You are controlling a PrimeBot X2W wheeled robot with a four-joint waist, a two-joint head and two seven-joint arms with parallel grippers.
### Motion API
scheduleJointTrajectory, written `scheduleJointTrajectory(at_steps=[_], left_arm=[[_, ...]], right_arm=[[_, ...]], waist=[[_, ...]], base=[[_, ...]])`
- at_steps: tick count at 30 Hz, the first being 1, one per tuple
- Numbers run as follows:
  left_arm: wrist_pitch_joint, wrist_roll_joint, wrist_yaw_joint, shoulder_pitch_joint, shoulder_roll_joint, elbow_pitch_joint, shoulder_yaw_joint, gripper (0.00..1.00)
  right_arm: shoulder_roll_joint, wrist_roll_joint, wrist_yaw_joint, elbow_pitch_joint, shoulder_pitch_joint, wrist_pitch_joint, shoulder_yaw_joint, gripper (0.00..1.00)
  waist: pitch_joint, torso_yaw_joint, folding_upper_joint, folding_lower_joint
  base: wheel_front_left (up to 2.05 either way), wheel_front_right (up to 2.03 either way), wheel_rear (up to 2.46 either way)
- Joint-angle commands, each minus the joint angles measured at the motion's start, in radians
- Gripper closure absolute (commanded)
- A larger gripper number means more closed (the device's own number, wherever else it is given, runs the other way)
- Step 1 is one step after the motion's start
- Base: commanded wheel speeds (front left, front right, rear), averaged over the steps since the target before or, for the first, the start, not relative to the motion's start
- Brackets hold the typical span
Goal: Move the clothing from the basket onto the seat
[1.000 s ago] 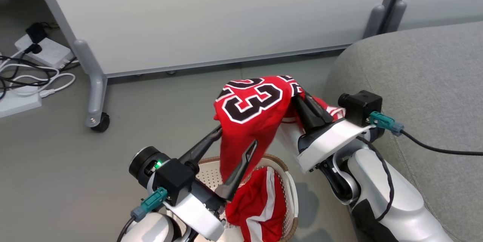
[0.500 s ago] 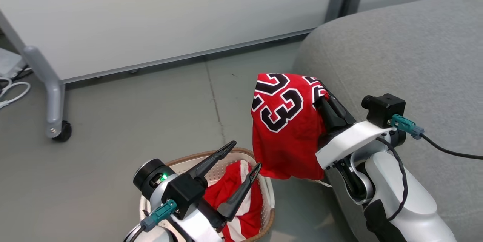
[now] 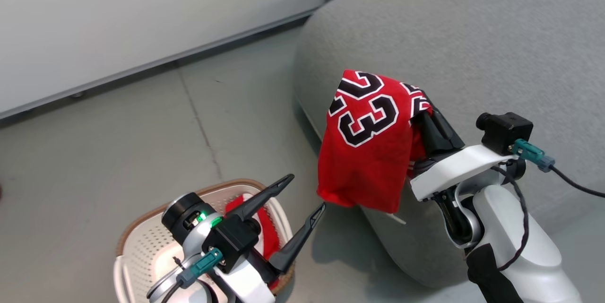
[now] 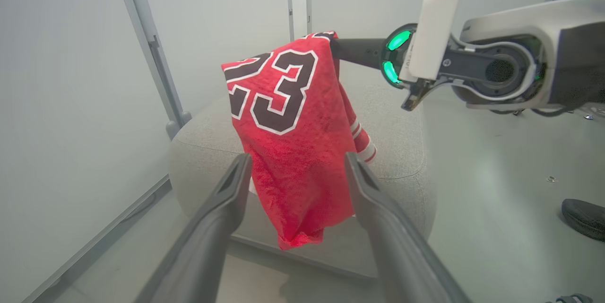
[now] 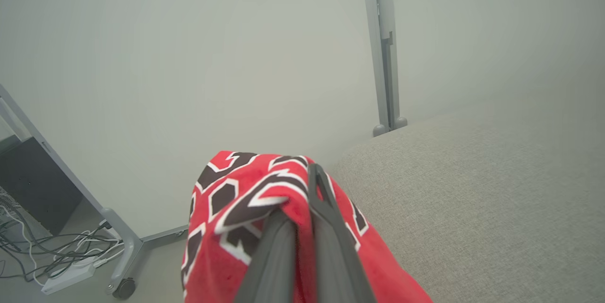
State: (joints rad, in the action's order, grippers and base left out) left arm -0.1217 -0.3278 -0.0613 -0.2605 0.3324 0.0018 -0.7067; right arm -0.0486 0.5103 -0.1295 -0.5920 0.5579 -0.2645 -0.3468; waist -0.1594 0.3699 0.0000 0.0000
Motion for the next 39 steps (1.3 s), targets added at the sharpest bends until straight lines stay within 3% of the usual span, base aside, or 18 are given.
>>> scheduleJointTrajectory(at_steps=[1, 7, 14, 28, 39], left_arm=[[0.006, 0.009, 0.001, -0.021, 0.008, -0.007, 0.002, 0.0], [0.034, 0.022, 0.016, -0.044, 0.032, -0.034, 0.011, 0.0], [0.068, 0.036, 0.013, -0.088, 0.063, -0.073, 0.023, 0.0], [0.149, 0.097, -0.034, -0.26, 0.135, -0.24, 0.005, 0.0], [0.187, 0.116, -0.052, -0.332, 0.2, -0.324, -0.007, 0.0]], right_arm=[[-0.004, 0.004, -0.002, 0.012, -0.008, -0.003, 0.011, 1.0], [-0.003, 0.001, -0.002, 0.041, 0.021, -0.003, 0.06, 1.0], [-0.003, 0.014, -0.002, 0.045, 0.124, -0.003, 0.164, 1.0], [-0.033, -0.083, -0.002, 0.002, 0.424, -0.003, 0.543, 1.0], [-0.022, -0.162, -0.002, -0.153, 0.438, -0.003, 0.754, 1.0]], waist=[[-0.033, 0.048, 0.0, 0.0], [-0.091, 0.126, 0.0, 0.0], [-0.157, 0.159, 0.0, 0.0], [-0.43, 0.058, 0.0, 0.0], [-0.585, 0.022, 0.0, 0.0]], base=[[0.0, 0.0, 0.0], [0.0, 0.0, 0.0], [0.0, 0.0, 0.0], [0.0, 0.0, 0.0], [0.0, 0.0, 0.0]])
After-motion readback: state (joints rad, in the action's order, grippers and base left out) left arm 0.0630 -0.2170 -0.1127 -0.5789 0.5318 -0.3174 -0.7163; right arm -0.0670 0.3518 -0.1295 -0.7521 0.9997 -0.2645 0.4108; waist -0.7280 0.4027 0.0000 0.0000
